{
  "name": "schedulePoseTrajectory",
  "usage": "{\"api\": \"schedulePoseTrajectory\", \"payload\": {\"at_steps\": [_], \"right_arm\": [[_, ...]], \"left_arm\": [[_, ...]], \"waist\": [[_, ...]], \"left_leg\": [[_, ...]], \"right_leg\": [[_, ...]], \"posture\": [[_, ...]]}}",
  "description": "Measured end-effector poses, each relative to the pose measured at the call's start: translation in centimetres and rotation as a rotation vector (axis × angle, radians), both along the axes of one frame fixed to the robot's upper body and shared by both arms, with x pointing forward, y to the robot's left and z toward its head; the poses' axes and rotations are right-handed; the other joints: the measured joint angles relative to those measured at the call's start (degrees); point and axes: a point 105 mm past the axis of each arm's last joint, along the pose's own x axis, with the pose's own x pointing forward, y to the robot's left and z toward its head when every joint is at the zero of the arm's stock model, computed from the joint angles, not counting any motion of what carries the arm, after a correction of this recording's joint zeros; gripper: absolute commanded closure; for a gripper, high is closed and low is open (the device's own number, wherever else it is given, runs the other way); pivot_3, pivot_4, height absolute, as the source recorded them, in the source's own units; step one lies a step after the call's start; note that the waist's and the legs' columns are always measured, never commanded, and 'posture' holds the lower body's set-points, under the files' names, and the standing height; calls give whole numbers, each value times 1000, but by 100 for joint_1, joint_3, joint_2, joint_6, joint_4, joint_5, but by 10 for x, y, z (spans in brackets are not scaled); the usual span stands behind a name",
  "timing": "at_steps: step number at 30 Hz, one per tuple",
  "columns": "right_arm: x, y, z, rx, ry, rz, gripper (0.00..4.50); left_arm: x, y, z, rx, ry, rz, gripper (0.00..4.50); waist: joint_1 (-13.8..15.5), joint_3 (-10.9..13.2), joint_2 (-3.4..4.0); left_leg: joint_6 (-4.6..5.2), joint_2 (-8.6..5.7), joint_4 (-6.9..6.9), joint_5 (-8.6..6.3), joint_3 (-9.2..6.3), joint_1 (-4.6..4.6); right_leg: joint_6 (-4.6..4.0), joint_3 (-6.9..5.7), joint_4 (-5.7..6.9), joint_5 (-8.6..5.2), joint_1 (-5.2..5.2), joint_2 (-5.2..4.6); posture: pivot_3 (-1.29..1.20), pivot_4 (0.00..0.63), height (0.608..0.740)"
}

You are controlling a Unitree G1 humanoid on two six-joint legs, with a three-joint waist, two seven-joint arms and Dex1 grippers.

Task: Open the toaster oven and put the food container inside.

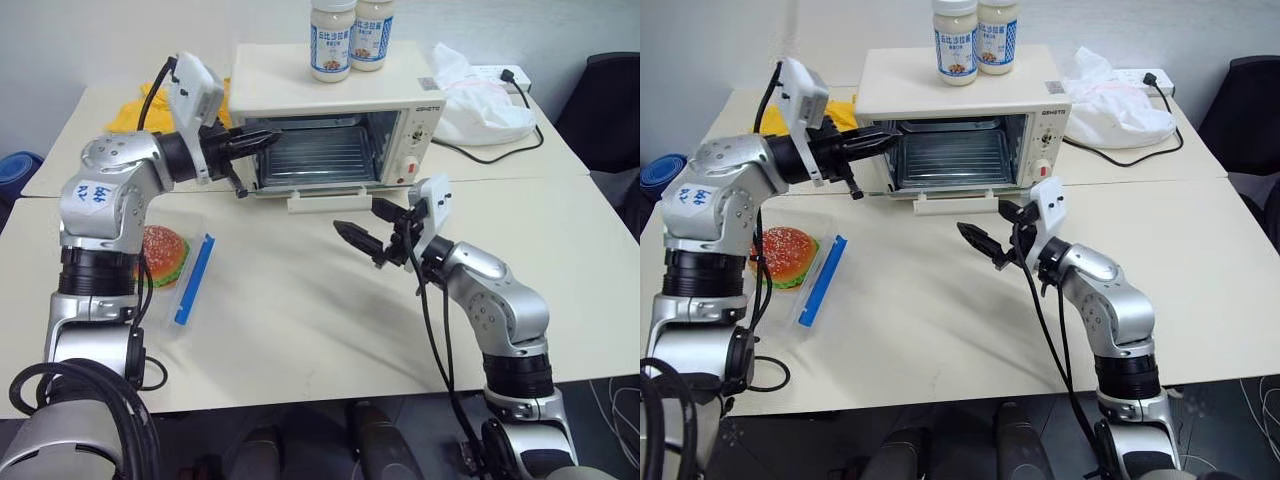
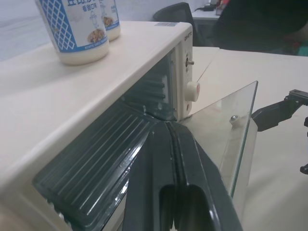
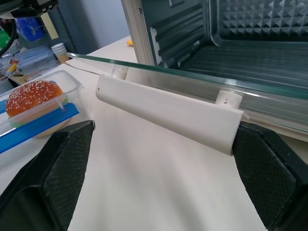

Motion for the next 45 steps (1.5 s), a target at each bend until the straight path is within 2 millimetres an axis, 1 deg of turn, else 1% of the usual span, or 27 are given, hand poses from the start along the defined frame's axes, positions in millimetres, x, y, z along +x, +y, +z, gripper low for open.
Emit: {"api": "schedulePoseTrajectory", "payload": {"at_steps": [4, 8, 10, 12, 13, 14, 16, 18, 20, 23, 25, 27, 32, 35, 37, 40, 42, 44, 45], "right_arm": [[-1, 0, 0, 5, 1, -13, 0], [-1, -4, -1, 11, 2, -36, 0], [-3, -6, -5, 12, 19, -41, 0], [-7, -11, -8, -6, 24, -49, 0], [-12, -17, -11, -29, 30, -55, 0], [-20, -24, -16, -56, 43, -59, 0], [-38, -33, -22, -94, 68, -29, 0], [-59, -41, -26, -152, 86, 19, 0], [-77, -51, -26, -190, 99, 51, 0], [-92, -60, -14, -205, 83, 82, 0], [-98, -64, -4, -203, 67, 98, 0], [-103, -65, 7, -193, 44, 111, 0], [-105, -65, 26, -162, 1, 125, 0], [-106, -64, 36, -153, -26, 135, 0], [-107, -62, 41, -148, -35, 146, 0], [-108, -60, 48, -153, -54, 158, 0], [-107, -60, 51, -172, -63, 159, 0], [-105, -63, 51, -181, -56, 164, 0], [-103, -63, 50, -193, -51, 178, 0]], "left_arm": [[5, -8, -18, 89, 42, -33, 4493], [4, -17, -40, 236, 56, -76, 4493], [3, -22, -46, 283, 42, -95, 4493], [3, -26, -49, 291, 44, -104, 4493], [2, -27, -52, 291, 50, -110, 4493], [2, -29, -56, 293, 57, -120, 4493], [1, -29, -63, 301, 76, -123, 4493], [0, -28, -71, 309, 94, -124, 4493], [-1, -29, -77, 326, 105, -128, 4493], [-3, -36, -86, 350, 111, -143, 4493], [-3, -48, -91, 353, 114, -159, 4493], [-2, -58, -101, 364, 130, -162, 4493], [6, -68, -130, 483, 165, -128, 4493], [11, -72, -128, 527, 115, -110, 4493], [11, -73, -129, 528, 114, -114, 4493], [3, -72, -130, 524, 128, -138, 4493], [-10, -65, -126, 472, 172, -149, 4493], [-21, -52, -116, 408, 211, -130, 4124], [-29, -41, -106, 356, 238, -99, 3936]], "waist": [[-5, 0, 0], [13, 0, 0], [25, 0, 0], [57, 0, 0], [79, 0, 0], [119, 0, 0], [167, 0, 0], [199, 0, -1], [228, 0, -1], [256, 0, -1], [312, 0, -1], [335, 1, -2], [331, 2, -4], [333, 2, -5], [330, 3, -5], [323, 2, -5], [298, 3, -5], [304, 4, -8], [295, 4, -7]], "left_leg": [[0, 0, -1, 0, 1, 0], [0, -2, -1, 0, 1, -1], [0, -2, 0, 0, 1, -1], [1, -2, 2, 0, -1, -1], [1, -3, 3, 0, -1, -1], [2, -3, 3, 0, -1, -1], [3, -4, 6, -1, -1, -2], [4, -5, 13, -2, -2, -2], [5, -7, 16, -2, -1, -2], [8, -7, 21, -1, -2, 2], [10, -7, 23, -1, -4, 7], [12, -8, 24, -3, -8, 17], [14, -8, 22, -4, -11, 22], [14, -9, 22, -4, -12, 25], [15, -8, 21, -4, -12, 27], [15, -7, 20, -4, -13, 28], [16, -2, 16, -5, -10, 25], [16, 2, 16, -5, -12, 23], [16, 3, 16, -5, -11, 22]], "right_leg": [[0, 1, -1, 0, 0, 0], [0, 1, -2, 0, 0, -1], [0, 1, -2, 0, 0, -2], [0, 0, 1, 0, 1, -2], [0, 0, 1, 0, 1, -2], [0, 0, 0, 0, 1, -2], [0, 1, -3, 0, 2, -1], [1, 0, -27, 0, 7, -1], [2, 1, -29, 1, 11, -2], [4, 1, -29, 2, 20, 0], [4, 1, -32, 2, 30, 1], [6, -1, -41, 3, 48, 1], [8, -1, -45, 4, 55, 2], [8, -2, -47, 4, 60, 1], [8, -2, -50, 4, 65, 1], [8, -2, -50, 4, 64, 2], [8, 0, -43, 4, 57, 3], [6, -1, -42, 3, 51, 7], [6, 0, -40, 3, 46, 8]], "posture": [[0, 150, 740], [0, 150, 740], [0, 150, 740], [0, 150, 740], [0, 150, 740], [0, 150, 740], [0, 150, 740], [0, 150, 740], [0, 150, 740], [0, 150, 740], [0, 150, 740], [0, 150, 740], [0, 150, 740], [0, 150, 740], [0, 150, 740], [0, 150, 740], [0, 150, 740], [0, 150, 740], [0, 150, 740]]}}
